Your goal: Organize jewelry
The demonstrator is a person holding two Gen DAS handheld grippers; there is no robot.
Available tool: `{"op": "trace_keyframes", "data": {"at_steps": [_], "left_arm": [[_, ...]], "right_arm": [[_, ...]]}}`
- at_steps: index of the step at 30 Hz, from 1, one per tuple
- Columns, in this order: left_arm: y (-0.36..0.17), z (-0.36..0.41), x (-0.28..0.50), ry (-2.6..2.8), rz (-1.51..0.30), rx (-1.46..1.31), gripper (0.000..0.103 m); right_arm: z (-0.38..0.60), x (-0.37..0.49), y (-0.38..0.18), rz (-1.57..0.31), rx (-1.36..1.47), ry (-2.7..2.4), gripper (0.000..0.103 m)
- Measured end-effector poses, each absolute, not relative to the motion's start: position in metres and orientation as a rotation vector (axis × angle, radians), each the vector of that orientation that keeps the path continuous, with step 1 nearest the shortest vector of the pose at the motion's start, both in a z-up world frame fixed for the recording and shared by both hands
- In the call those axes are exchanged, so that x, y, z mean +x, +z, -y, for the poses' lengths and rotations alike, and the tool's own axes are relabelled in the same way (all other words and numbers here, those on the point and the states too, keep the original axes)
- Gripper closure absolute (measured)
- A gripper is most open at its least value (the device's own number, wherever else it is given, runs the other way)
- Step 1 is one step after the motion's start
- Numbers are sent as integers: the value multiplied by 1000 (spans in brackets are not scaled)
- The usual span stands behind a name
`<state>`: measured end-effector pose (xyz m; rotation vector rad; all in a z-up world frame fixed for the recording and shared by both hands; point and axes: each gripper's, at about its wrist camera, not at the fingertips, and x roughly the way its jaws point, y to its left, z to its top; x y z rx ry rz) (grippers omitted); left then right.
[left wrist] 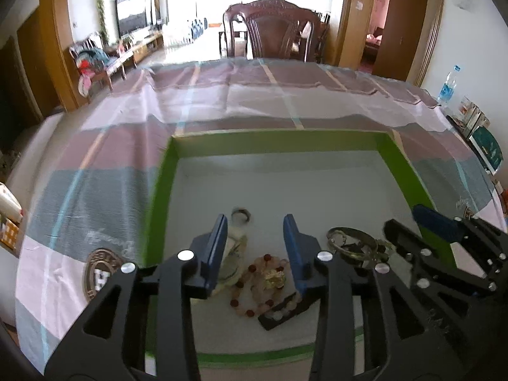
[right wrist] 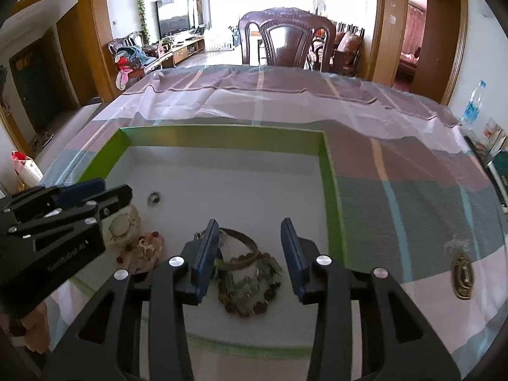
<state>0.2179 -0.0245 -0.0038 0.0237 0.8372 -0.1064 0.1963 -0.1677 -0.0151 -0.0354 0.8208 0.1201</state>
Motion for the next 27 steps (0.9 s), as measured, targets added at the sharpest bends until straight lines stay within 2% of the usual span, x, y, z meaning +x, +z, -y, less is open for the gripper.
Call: {"op": "trace_keyframes", "data": {"at_steps": [1,3,5,9,13,14,15,20,27], "left_arm": [[0,24,212,-103,-818,26,63],[11,23,191,-89,-767,32,56],[18,21,171,-82,-724,40,49],[26,19,130,-58,-654,61,38],[26,15,94,-58,-620,70,28],[25,14,88,-50,-614,66,23],[25,12,81,-36,-608,57,18],[23,13,58,-30,-593,63,9],[24,15,46,-23,-584,68,4]], "right_arm": [[168,191,-11,-810,-39,120,58],[170,175,-1,-780,-44,113,40],[172,156,7,-740,-47,110,35],[179,118,14,-684,-31,114,18],[188,87,13,-637,12,101,11],[191,79,12,-627,18,87,5],[192,73,12,-617,23,77,3],[194,50,12,-560,29,63,3],[184,46,9,-555,-13,46,3]]}}
